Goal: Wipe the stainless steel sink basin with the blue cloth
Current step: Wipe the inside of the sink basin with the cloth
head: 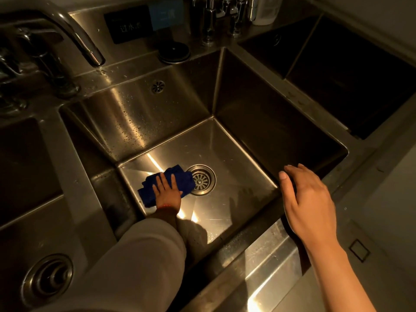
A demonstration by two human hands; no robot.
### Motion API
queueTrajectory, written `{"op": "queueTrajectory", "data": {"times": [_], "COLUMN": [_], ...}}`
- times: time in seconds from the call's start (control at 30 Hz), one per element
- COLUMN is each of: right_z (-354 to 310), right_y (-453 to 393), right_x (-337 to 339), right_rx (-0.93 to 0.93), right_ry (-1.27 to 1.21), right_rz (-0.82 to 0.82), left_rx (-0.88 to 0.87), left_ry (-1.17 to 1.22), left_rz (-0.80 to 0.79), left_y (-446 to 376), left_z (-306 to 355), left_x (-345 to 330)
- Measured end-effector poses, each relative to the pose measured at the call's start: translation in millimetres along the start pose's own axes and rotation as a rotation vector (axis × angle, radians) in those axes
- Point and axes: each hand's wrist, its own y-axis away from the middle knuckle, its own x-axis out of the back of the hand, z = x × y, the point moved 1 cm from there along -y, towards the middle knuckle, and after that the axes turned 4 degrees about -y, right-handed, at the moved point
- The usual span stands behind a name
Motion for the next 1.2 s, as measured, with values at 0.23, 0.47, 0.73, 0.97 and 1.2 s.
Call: {"op": "queueTrajectory", "data": {"times": [0.23,0.47,0.73,0.97,1.2], "right_z": [0,-1,-3,-3,-5], "right_y": [-1,-1,-2,-1,0], "right_x": [1,2,2,1,3], "right_rx": [-0.018,-0.03,-0.025,-0.027,-0.04], "right_ry": [0.013,0.02,-0.001,0.019,-0.003], "right_rz": [-0.028,-0.03,-0.029,-0.032,-0.029], "left_rx": [0.244,0.145,-0.113,-0.251,0.054], "left_ry": [0.343,0.208,-0.09,-0.229,0.122], "left_rz": [0.007,-0.015,-0.064,-0.055,0.027], "left_y": [3,-13,-40,-50,-20], "left_z": [19,8,-15,-24,8], "left_x": [6,-4,9,19,25]}}
